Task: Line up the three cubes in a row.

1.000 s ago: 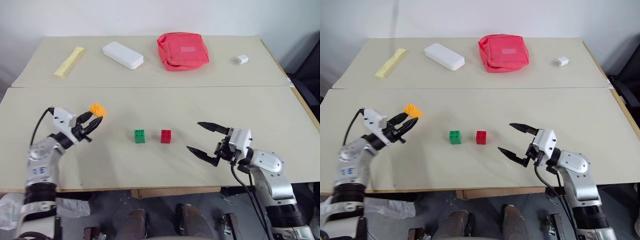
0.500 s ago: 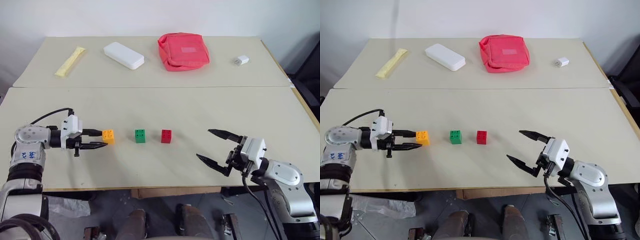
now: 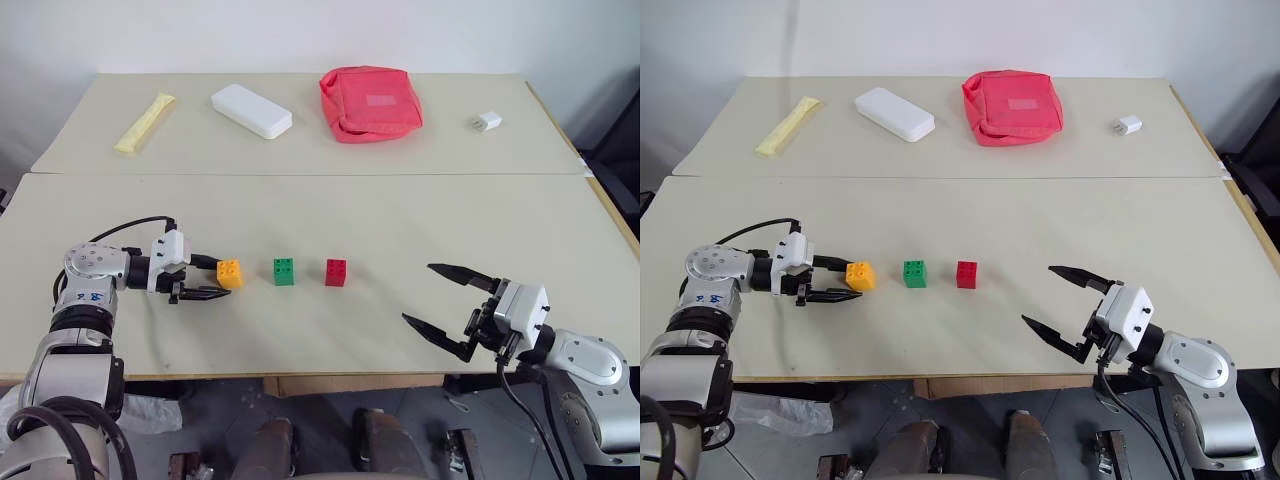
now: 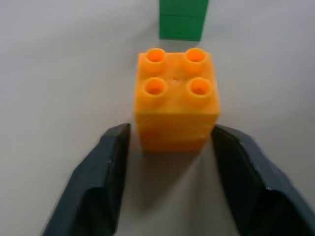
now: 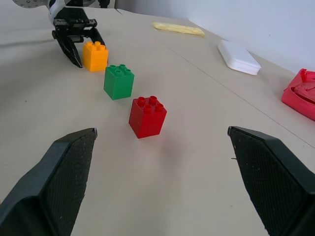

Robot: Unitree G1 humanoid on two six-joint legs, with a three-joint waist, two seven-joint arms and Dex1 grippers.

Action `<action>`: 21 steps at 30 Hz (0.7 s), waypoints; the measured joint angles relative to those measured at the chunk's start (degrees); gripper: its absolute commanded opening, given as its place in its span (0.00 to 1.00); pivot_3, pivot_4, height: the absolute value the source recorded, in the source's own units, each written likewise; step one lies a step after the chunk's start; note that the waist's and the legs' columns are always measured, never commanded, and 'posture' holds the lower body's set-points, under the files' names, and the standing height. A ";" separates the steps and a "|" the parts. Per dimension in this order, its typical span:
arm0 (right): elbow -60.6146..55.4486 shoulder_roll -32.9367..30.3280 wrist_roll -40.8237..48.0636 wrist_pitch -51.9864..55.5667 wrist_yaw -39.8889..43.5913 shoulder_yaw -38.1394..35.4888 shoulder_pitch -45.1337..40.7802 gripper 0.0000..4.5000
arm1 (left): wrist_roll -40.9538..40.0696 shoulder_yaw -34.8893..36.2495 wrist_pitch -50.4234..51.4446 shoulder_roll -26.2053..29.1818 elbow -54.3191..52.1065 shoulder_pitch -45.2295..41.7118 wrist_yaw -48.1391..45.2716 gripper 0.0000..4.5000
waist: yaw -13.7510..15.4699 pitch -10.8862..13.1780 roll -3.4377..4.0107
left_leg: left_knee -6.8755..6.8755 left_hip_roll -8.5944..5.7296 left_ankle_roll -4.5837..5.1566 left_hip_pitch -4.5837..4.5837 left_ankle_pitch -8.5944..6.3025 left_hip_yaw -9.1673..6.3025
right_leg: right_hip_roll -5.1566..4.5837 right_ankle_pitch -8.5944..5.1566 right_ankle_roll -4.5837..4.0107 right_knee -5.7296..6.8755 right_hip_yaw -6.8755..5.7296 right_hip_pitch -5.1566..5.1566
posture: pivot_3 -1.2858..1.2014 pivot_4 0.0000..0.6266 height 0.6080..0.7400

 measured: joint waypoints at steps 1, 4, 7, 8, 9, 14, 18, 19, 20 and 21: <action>0.00 -0.01 0.21 0.31 0.11 0.01 -0.14 1.00 | -0.04 0.27 -0.09 0.22 0.13 0.06 0.32 0.93 | -0.04 0.00 0.00 | 0.00 0.01 0.00 -0.01 0.00 0.00 | -0.01 0.00 0.00 -0.01 0.00 0.00 | 0.52 0.24 1.00; 0.61 -0.76 1.17 0.47 1.86 0.13 -1.72 1.00 | -0.61 2.17 0.51 2.02 -0.35 1.64 0.53 1.00 | -0.53 0.00 0.00 | -0.01 0.08 -0.02 -0.01 -0.01 0.06 | -0.08 0.00 0.00 -0.01 0.09 -0.06 | 0.52 0.24 1.00; 3.46 -2.75 2.48 0.50 5.28 0.12 -5.43 1.00 | -2.92 5.35 2.92 4.91 -2.97 5.35 0.49 1.00 | -0.87 0.01 -0.02 | -0.02 0.21 -0.07 -0.04 -0.03 0.10 | -0.07 -0.01 -0.01 -0.01 0.11 -0.12 | 0.52 0.24 1.00; 4.53 -3.57 2.99 0.60 6.72 0.18 -6.67 1.00 | -4.13 6.78 4.22 5.89 -4.82 7.00 0.53 1.00 | -0.82 0.01 -0.02 | -0.02 0.23 -0.08 -0.06 -0.03 0.10 | -0.07 -0.01 -0.02 -0.01 0.12 -0.15 | 0.52 0.24 1.00; 5.43 -4.56 3.60 1.08 8.12 0.30 -7.76 1.00 | -5.41 8.08 6.13 6.79 -6.80 8.42 0.59 1.00 | -0.68 0.01 -0.02 | -0.01 0.24 -0.08 -0.07 -0.03 0.08 | -0.09 -0.01 -0.03 -0.01 0.11 -0.15 | 0.52 0.24 1.00; 7.33 -7.88 5.82 5.33 14.59 3.71 -16.80 1.00 | -11.94 14.53 19.43 11.02 -22.39 15.34 3.27 1.00 | -0.36 0.03 -0.05 | 0.02 0.24 -0.10 -0.08 -0.03 0.02 | -0.21 -0.01 -0.04 -0.03 0.35 -0.13 | 0.52 0.24 1.00; 8.71 -7.96 5.40 5.94 17.49 6.80 -21.34 1.00 | -12.85 16.84 19.41 12.56 -28.71 20.86 3.81 1.00 | -0.26 0.03 -0.04 | -0.03 0.24 -0.15 -0.11 -0.07 -0.04 | -0.20 -0.04 -0.09 -0.10 0.46 -0.13 | 0.52 0.24 1.00; 9.50 -8.01 4.90 6.19 18.21 7.52 -21.82 1.00 | -12.84 16.91 19.31 12.56 -28.79 21.97 3.83 1.00 | -0.27 0.03 -0.04 | -0.03 0.23 -0.15 -0.14 -0.07 -0.04 | -0.20 -0.04 -0.09 -0.12 0.44 -0.14 | 0.52 0.24 1.00; 10.23 -8.10 4.40 6.32 18.65 8.04 -22.12 1.00 | -12.84 16.97 19.36 12.58 -29.04 22.82 3.82 1.00 | -0.27 0.03 -0.05 | -0.03 0.22 -0.14 -0.15 -0.07 -0.04 | -0.20 -0.04 -0.09 -0.12 0.43 -0.14 | 0.52 0.24 1.00; 11.25 -8.21 3.74 6.36 19.33 8.78 -22.73 1.00 | -12.85 16.99 19.56 12.62 -30.04 24.16 3.75 1.00 | -0.33 0.03 -0.05 | -0.03 0.22 -0.13 -0.15 -0.08 -0.04 | -0.20 -0.04 -0.09 -0.12 0.43 -0.14 | 0.52 0.24 1.00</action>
